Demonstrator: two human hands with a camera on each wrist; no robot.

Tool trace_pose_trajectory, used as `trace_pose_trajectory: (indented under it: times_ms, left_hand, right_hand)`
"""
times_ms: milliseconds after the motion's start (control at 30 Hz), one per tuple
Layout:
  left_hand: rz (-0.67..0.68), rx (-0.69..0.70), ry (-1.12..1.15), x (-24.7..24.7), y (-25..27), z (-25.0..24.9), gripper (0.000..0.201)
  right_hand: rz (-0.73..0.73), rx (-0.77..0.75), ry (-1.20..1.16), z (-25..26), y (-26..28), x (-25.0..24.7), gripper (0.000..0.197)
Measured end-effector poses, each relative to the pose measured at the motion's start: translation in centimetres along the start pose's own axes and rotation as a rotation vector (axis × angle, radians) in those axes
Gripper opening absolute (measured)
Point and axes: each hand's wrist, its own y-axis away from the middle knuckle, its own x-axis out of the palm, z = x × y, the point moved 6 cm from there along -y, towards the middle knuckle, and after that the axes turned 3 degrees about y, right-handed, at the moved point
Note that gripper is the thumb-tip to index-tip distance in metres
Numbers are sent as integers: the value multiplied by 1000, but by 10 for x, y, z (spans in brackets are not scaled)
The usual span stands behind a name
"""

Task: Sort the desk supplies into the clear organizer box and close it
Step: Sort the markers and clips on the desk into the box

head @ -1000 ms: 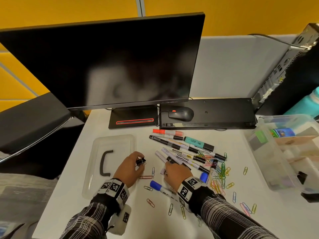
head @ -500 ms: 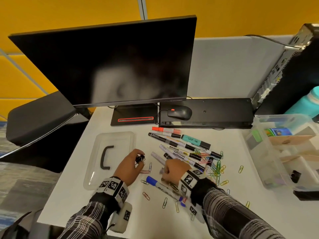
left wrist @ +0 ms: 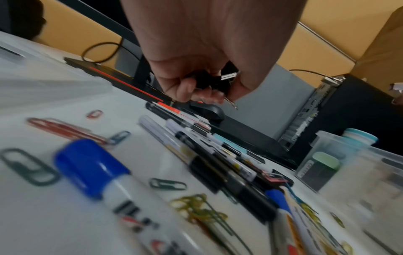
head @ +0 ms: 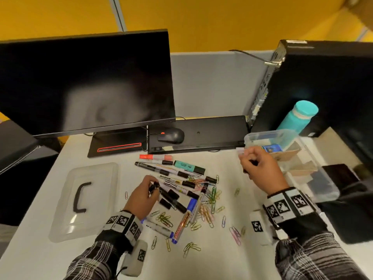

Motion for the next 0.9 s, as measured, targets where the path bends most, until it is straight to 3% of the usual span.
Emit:
trace_pose_trajectory:
  times_ms: [133,233,400,567,900]
  left_hand:
    - [117,28,-17,39,-7,-23,15]
    - [228,46,-101,71,-6,-34,17]
    - [306,105,-156,103,-2,-58,20]
    - [293,107,-135,105,-3,-62,18]
    - [217,38,-149,90,-8,-44,21]
  right_hand:
    - [-324,17,70,-30,7,-60,5]
    - [-420,20,131,-51,16,-75,6]
    - [-299,55,348,-73,26,-64,8]
    - [-174,53,550,-81,28,-55,16]
    - [-74,-26,584,-85,24,-51,34]
